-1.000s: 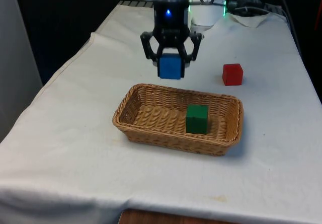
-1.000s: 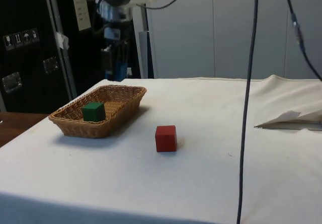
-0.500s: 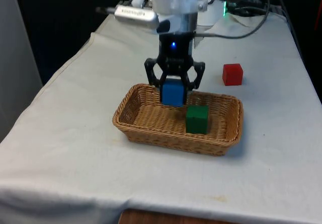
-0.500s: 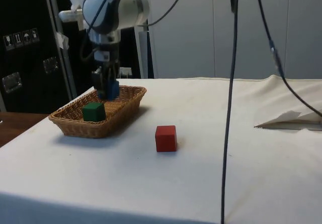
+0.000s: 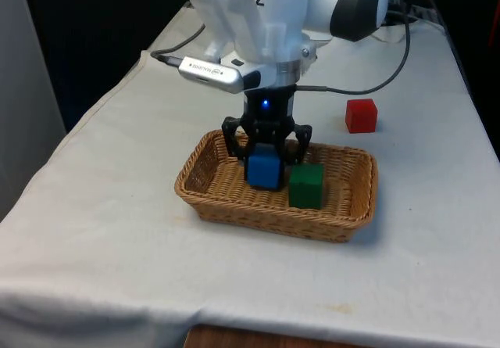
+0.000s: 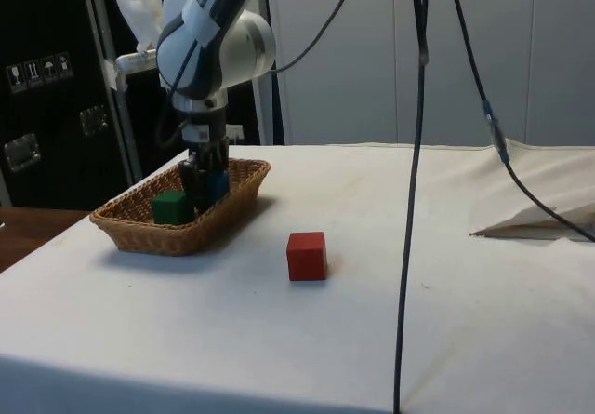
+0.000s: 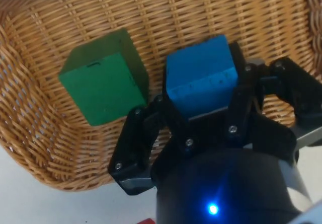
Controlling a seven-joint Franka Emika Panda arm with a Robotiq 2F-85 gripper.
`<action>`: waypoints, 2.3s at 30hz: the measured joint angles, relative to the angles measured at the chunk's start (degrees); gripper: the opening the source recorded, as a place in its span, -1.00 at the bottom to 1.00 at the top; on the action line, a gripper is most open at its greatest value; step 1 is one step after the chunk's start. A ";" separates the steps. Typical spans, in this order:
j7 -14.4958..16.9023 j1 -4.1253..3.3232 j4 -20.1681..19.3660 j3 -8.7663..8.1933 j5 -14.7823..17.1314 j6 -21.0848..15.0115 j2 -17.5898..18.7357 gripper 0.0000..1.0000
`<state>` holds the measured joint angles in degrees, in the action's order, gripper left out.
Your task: Pick up exactly two blocks and place them into the basket.
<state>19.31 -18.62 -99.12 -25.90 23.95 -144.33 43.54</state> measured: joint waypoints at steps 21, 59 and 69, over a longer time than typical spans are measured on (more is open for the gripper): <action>0.06 0.00 0.00 -0.06 -0.06 0.00 0.17 1.00; -2.58 -0.92 -15.53 -0.97 -9.63 2.29 -20.45 1.00; -2.75 -0.92 -21.77 -1.20 -12.15 0.97 -26.47 1.00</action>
<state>16.56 -19.54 -120.89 -27.10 11.80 -143.35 17.07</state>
